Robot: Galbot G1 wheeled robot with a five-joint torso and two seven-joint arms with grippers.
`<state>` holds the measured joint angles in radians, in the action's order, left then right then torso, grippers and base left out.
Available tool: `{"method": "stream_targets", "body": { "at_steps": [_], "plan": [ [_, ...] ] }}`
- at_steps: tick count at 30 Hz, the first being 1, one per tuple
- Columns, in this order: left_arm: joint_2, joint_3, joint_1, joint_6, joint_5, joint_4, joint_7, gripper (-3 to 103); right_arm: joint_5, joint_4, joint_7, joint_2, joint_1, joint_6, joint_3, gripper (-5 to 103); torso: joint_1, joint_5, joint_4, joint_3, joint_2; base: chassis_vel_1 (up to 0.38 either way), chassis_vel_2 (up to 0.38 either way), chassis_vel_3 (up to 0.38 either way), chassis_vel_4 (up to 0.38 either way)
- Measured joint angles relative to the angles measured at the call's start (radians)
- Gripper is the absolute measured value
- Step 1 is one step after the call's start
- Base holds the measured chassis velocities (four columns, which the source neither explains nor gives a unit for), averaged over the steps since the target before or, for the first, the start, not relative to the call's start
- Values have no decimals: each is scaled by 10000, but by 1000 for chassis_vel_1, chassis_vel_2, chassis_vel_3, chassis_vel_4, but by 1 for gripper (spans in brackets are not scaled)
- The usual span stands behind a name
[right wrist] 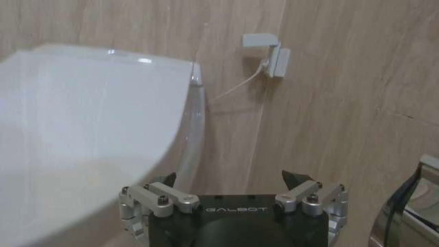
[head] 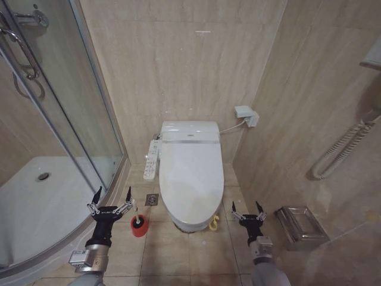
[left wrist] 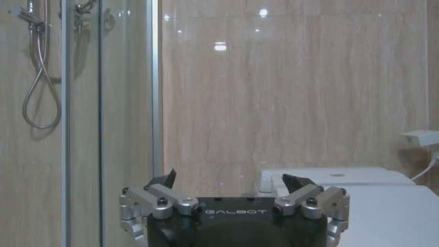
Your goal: Open the toilet lid, clean the toilet bowl with a toilet brush, close the toilet lid, and flush.
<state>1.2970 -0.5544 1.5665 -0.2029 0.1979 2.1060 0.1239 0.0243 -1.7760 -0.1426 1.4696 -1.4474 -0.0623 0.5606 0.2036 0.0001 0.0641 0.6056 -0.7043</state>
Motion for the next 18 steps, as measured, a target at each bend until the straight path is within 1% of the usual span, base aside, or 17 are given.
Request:
{"method": "stream_targets", "body": {
  "at_steps": [2,3,6,11,18],
  "plan": [
    [0,0,2,0,0,1,0,100,306,233,36,-35,-99,30,-49,100,-6,-1,0,-2,-1,0,0,0,0],
    [0,0,2,0,0,1,0,100,306,233,36,-35,-99,30,-49,100,-6,-1,0,-2,-1,0,0,0,0],
    [0,0,3,0,0,0,0,100,615,592,187,-47,-397,-231,-267,100,-9,-1,1,-3,-2,0,0,0,0],
    [0,0,6,0,0,0,0,100,837,973,187,-77,-646,-504,-614,100,-9,-1,1,-3,-3,0,0,0,0],
    [0,0,2,0,0,0,0,100,973,1307,4,35,-581,-606,-1140,100,-8,-1,0,-2,-2,0,0,0,0]
  ]
}}
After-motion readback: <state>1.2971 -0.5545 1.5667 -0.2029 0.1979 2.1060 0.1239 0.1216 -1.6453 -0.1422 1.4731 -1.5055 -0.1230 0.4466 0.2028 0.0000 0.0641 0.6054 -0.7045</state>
